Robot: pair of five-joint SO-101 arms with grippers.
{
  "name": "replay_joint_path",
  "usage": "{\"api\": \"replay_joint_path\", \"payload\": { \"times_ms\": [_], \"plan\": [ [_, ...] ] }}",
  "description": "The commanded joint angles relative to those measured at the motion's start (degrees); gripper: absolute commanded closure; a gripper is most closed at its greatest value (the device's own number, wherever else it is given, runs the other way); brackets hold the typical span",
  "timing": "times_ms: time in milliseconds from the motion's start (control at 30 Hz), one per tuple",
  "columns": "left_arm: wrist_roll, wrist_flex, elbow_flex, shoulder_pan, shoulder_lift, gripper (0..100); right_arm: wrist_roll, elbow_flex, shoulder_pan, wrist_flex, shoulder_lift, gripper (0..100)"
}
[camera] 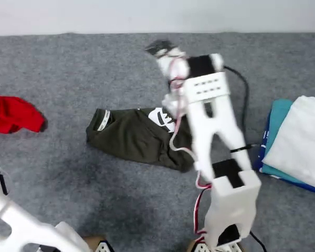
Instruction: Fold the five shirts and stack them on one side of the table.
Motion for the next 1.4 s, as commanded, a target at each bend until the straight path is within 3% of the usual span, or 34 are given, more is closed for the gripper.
{"api": "replay_joint_path", "payload": {
  "times_ms": [0, 400, 867, 967, 1133, 1267, 1367],
  "plan": [
    [0.3, -1.3, -1.7, 0.4, -1.3, 99, -0.7, -2.5, -5.2, -2.5, -2.9, 99.0],
    [0.4, -1.8, -1.5, 0.0, -1.3, 99, -3.3, -2.8, -13.5, -15.2, 8.9, 99.0],
    [3.2, -4.9, 4.3, 0.3, -1.3, 99, -3.1, -2.8, -17.6, -26.7, 11.1, 99.0],
    [3.2, -4.9, 4.2, 0.4, -1.3, 99, -3.2, -2.8, -18.3, -27.5, 12.9, 95.7],
    [3.2, -4.9, 4.2, 0.3, -1.3, 99, -4.9, -3.8, -20.2, -27.3, 14.0, 76.6],
    [3.1, -4.9, 4.2, 0.3, -1.3, 99, -6.2, -10.9, -22.5, -24.6, 14.0, 76.0],
    [3.1, -4.9, 4.3, 0.4, -1.3, 99, -4.2, -16.9, -23.3, -20.0, 14.5, 83.4]
  ]
}}
